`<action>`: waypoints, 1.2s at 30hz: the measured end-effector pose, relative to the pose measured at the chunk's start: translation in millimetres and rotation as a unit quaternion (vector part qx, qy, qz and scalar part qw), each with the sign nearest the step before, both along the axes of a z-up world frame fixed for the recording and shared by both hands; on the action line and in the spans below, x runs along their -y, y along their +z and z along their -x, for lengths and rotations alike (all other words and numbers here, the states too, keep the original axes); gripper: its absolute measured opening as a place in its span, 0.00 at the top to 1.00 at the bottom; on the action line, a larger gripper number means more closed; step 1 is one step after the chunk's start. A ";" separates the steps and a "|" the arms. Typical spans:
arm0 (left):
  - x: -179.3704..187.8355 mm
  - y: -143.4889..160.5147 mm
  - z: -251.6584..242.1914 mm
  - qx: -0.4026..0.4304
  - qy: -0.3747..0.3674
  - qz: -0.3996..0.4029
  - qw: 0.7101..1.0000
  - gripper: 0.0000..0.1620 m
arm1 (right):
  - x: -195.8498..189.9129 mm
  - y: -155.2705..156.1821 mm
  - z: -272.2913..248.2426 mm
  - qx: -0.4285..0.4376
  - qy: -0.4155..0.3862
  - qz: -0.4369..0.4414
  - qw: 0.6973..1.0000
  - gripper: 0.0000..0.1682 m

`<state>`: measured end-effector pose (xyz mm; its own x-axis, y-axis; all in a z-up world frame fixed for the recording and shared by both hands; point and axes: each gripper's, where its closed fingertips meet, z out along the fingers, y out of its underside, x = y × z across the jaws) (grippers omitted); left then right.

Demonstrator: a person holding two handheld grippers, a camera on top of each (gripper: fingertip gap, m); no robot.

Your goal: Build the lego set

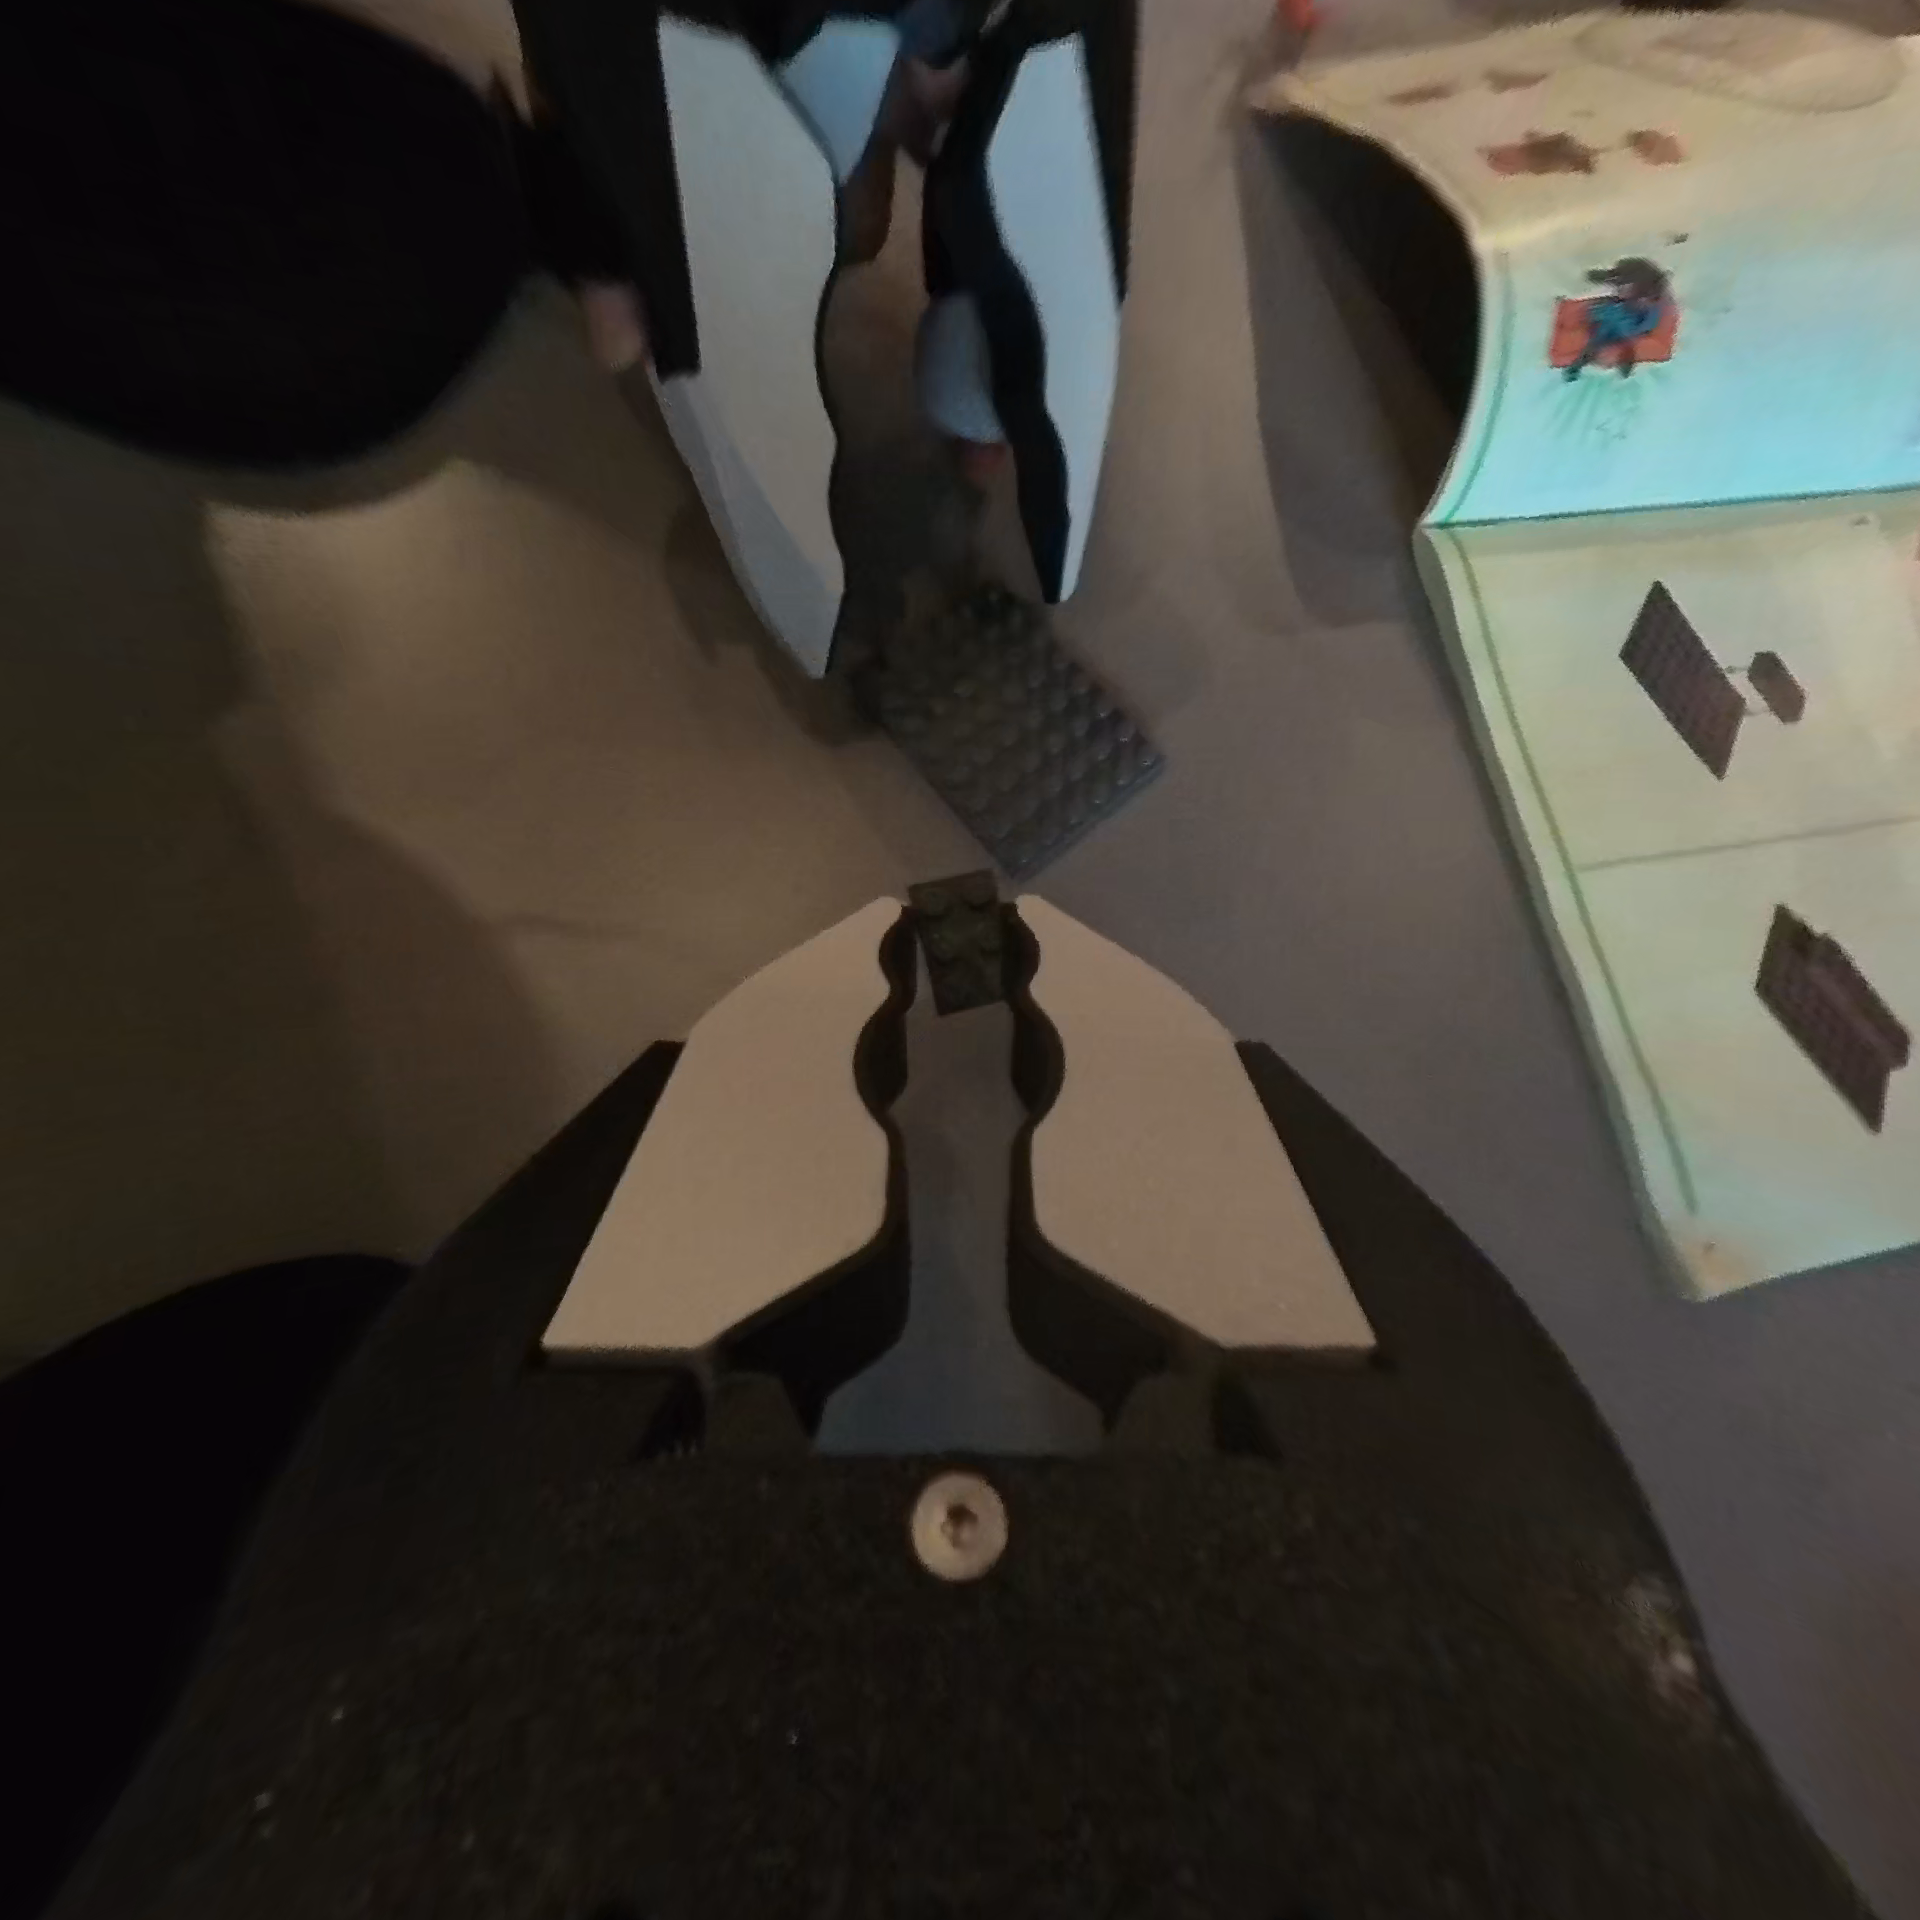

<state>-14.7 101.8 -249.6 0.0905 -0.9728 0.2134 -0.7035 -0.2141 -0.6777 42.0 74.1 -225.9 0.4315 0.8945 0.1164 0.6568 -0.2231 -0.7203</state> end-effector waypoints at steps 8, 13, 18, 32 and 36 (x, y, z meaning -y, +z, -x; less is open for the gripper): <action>2.7 -5.0 0.1 -0.029 0.042 -0.033 0.998 0.73 | -12.6 -16.6 7.0 0.067 0.031 0.008 0.997 0.91; 9.1 -5.4 0.4 -0.036 0.059 -0.044 0.997 0.73 | -16.3 -20.0 8.2 0.087 0.044 0.015 0.995 0.91; 15.2 -4.7 -0.2 -0.030 0.059 -0.038 0.997 0.72 | -21.1 -20.2 7.5 0.098 0.048 0.016 0.994 0.91; 0.7 11.0 8.8 0.001 0.065 -0.107 0.992 0.73 | -22.7 -3.2 -18.0 0.034 -0.010 0.022 0.999 0.91; -5.4 9.0 9.9 0.010 0.076 -0.126 0.989 0.76 | -31.2 -13.7 -31.8 0.055 -0.047 0.038 0.997 0.91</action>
